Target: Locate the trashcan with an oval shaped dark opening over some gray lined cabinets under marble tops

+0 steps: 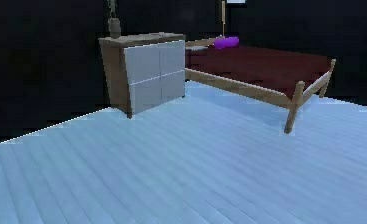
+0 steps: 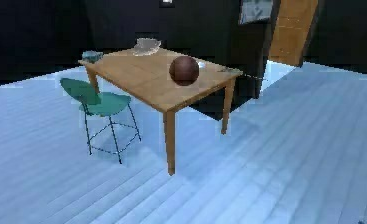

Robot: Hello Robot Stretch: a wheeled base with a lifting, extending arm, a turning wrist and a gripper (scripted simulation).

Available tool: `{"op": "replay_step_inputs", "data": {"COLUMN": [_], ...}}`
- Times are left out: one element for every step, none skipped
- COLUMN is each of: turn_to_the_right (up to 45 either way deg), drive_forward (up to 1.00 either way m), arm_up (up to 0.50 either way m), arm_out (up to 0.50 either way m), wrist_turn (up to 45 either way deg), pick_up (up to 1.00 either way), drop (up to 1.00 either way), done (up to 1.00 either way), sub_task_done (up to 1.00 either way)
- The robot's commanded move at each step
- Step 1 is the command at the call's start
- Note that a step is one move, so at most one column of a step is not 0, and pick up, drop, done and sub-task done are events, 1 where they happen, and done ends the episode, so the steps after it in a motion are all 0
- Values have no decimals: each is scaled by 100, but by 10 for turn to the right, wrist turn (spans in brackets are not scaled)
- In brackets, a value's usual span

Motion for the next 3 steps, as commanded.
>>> {"op": "replay_step_inputs", "data": {"turn_to_the_right": [420,0,-450], "drive_forward": [0,15,0], "arm_up": [0,0,0], "arm_out": [0,0,0], "wrist_turn": [0,0,0], "pick_up": [0,0,0], "drop": [0,0,0], "done": [0,0,0], "sub_task_done": [0,0,0]}}
